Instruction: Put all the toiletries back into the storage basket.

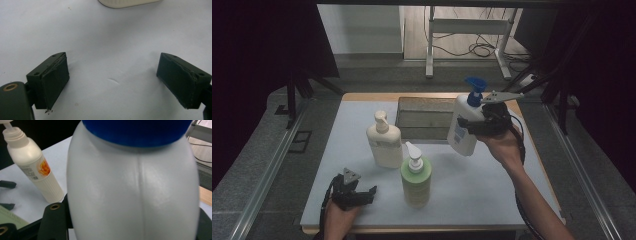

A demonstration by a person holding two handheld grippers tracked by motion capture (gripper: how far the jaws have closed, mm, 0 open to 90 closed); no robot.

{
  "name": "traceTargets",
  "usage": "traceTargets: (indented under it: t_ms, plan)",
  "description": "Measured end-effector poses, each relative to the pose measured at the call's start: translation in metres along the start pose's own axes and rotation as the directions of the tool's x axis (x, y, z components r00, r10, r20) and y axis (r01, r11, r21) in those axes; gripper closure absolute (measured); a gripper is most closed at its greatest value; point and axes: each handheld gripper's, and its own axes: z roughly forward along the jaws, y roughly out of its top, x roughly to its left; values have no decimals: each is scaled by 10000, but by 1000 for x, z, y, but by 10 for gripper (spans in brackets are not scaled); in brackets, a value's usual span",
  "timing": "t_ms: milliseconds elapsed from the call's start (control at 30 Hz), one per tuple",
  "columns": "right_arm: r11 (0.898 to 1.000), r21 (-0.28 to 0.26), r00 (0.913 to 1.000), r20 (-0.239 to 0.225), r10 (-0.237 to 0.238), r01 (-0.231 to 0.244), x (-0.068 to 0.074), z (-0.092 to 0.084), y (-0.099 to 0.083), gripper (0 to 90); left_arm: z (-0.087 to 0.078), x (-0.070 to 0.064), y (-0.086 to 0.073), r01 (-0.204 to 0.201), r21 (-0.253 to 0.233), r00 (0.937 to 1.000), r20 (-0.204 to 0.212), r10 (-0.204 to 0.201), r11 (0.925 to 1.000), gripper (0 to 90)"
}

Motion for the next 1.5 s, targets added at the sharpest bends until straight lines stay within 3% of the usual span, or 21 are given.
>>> traceTargets:
  t_ms: [700, 1500]
  plan:
    - [9996, -271, 9998, 174, -119, 124, 7, 28, 35, 385, 0, 0, 0, 1, -7, 10000, -5, -1, 10000, 103]
    - [9984, -533, 9987, 492, -157, 183, 14, 78, 64, 387, 0, 0, 0, -2, 6, 10000, 0, 2, 10000, 103]
